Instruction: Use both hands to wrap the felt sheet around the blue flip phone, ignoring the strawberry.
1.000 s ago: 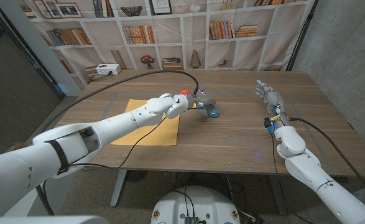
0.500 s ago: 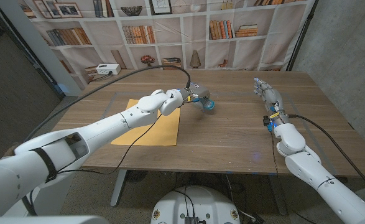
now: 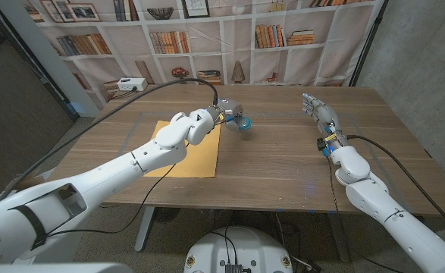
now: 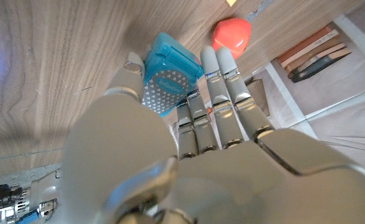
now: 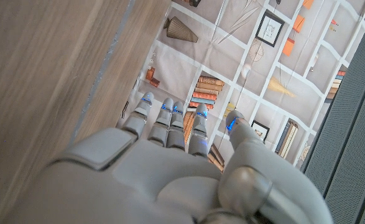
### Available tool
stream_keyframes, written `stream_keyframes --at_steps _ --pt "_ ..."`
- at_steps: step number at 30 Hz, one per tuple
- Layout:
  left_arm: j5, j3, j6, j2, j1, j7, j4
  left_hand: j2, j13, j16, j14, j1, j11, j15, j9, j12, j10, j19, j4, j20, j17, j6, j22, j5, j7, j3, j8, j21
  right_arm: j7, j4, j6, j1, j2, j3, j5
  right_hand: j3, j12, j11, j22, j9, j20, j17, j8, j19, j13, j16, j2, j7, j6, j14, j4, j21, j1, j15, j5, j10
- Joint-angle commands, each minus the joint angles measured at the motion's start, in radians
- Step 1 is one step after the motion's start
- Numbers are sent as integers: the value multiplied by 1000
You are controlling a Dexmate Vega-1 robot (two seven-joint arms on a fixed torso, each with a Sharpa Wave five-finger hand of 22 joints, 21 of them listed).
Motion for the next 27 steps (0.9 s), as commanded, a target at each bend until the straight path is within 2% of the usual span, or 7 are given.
stream_keyframes --at_steps 1,14,22,27 --pt "133 -55 327 48 147 -104 -199 179 227 -3 164 172 -146 -259 37 33 154 -3 33 -3 9 180 4 8 -52 38 12 17 101 75 -3 102 -1 -44 17 -3 0 2 4 4 0 1 -2 10 2 4 4 -3 8 9 -1 6 0 -1 0 9" --pt "258 -89 565 49 233 -179 -271 175 248 -10 168 176 -147 -259 42 43 151 -6 30 -4 25 187 9 10 -48 40 13 47 183 148 0 188 12 -89 27 -5 -2 1 4 4 0 1 -4 10 3 4 5 -2 7 9 -2 5 0 -2 0 9" --pt "384 -85 714 21 263 -249 -259 172 260 -9 178 180 -147 -261 43 50 156 -1 27 -4 36 192 11 12 -45 41 13 68 213 183 -6 226 21 -111 28 -6 -2 2 4 4 -1 1 -4 9 3 3 5 -2 9 9 -2 5 0 -1 0 10" --pt "417 -102 763 -2 286 -261 -243 171 266 -11 180 181 -144 -259 44 52 155 -1 26 -3 43 192 12 14 -42 42 12 79 224 193 -12 242 24 -122 26 -7 -3 1 4 4 0 1 -6 10 4 3 6 -3 7 8 -2 4 0 -3 0 10"
